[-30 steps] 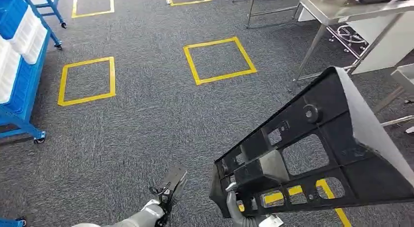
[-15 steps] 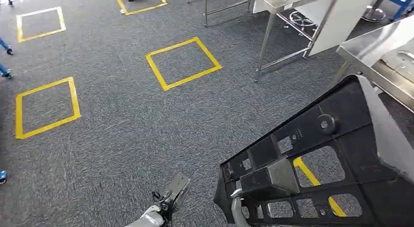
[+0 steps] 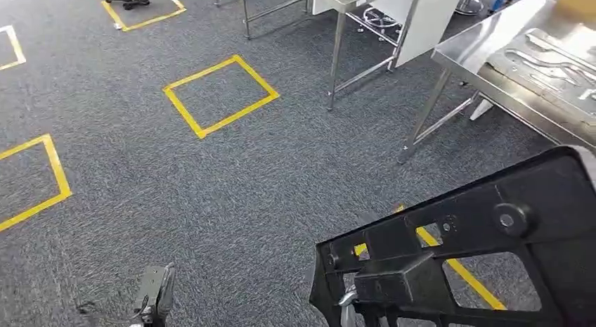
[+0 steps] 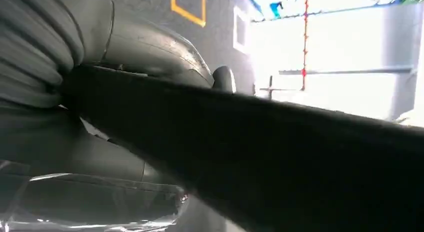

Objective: Take the parts from the cabinet and place them on the table.

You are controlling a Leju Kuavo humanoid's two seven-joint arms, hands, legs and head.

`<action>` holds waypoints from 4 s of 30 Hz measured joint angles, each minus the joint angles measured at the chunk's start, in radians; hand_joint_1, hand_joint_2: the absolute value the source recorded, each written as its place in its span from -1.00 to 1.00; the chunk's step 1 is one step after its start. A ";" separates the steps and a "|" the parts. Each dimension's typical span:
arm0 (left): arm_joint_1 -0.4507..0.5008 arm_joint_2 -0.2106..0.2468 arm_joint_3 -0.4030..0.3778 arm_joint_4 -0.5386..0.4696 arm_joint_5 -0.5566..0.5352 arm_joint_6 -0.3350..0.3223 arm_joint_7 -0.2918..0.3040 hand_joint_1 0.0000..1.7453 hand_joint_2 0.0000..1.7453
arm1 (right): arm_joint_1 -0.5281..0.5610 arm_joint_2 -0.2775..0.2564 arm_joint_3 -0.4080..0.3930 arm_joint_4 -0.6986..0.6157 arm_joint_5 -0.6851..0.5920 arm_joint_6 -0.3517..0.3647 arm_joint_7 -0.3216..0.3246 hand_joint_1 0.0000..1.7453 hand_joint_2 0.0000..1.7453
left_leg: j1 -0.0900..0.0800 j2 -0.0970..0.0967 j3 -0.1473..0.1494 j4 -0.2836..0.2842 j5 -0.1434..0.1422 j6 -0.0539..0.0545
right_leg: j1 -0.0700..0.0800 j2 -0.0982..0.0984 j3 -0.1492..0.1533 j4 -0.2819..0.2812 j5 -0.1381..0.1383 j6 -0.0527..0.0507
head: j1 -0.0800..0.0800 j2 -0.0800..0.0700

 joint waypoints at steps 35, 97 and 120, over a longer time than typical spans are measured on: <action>-0.113 0.054 -0.470 -0.119 -0.060 -0.065 0.095 -1.00 -1.00 | -0.124 -0.040 0.009 0.134 0.006 0.087 -0.013 1.00 1.00 | -0.005 0.047 -0.002 0.014 -0.013 -0.018 | 0.030 -0.048 0.039 -0.111 0.034 -0.024 | 0.003 0.000; 0.109 0.124 -0.226 -0.060 0.537 -0.151 0.211 -1.00 -1.00 | -0.058 -0.101 0.085 0.092 -0.023 -0.023 0.001 1.00 1.00 | -0.002 0.080 -0.006 0.025 -0.012 -0.015 | 0.034 -0.043 0.062 -0.110 0.015 -0.028 | 0.002 0.000; 0.174 0.095 -0.354 -0.024 0.246 -0.105 0.067 -1.00 -1.00 | 0.058 -0.005 -0.030 -0.061 0.100 -0.066 0.050 1.00 1.00 | 0.006 -0.066 -0.024 0.033 -0.001 0.017 | 0.003 0.025 -0.088 0.194 -0.109 0.018 | -0.003 0.000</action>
